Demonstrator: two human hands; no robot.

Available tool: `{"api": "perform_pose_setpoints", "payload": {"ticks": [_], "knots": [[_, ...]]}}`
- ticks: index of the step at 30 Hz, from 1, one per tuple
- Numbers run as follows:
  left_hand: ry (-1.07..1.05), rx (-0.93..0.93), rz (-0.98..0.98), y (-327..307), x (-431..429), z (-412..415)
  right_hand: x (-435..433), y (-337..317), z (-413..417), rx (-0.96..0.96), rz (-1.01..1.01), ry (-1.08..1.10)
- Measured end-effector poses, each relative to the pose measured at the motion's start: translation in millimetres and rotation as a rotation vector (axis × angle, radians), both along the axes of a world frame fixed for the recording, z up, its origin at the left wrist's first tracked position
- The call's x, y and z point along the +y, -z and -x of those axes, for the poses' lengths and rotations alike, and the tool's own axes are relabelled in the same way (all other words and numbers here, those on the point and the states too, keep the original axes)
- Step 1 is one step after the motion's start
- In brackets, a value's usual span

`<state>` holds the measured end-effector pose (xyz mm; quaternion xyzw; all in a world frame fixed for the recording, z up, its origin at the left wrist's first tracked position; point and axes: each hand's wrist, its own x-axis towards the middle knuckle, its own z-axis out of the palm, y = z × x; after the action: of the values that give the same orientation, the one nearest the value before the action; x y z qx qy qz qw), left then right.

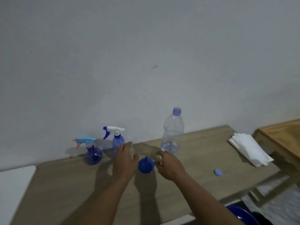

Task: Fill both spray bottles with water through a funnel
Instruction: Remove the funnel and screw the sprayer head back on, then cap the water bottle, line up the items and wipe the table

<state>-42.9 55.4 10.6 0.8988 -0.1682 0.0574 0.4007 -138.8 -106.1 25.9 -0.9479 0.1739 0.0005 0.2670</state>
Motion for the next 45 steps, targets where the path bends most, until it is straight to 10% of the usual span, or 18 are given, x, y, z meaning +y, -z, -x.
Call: {"api": "perform_pose_setpoints", "payload": {"ticks": [10,31,45], "knots": [[0.286,0.111,-0.029,-56,-108,41,-111,23,83,0.131,0.09,0.169],[-0.033,0.124,0.104,-29,-167,38,-264,99,113,0.317,0.167,0.064],[-0.073,0.247,0.286,-45,-176,40,-222,-105,30,-0.256,-0.09,-0.15]]}}
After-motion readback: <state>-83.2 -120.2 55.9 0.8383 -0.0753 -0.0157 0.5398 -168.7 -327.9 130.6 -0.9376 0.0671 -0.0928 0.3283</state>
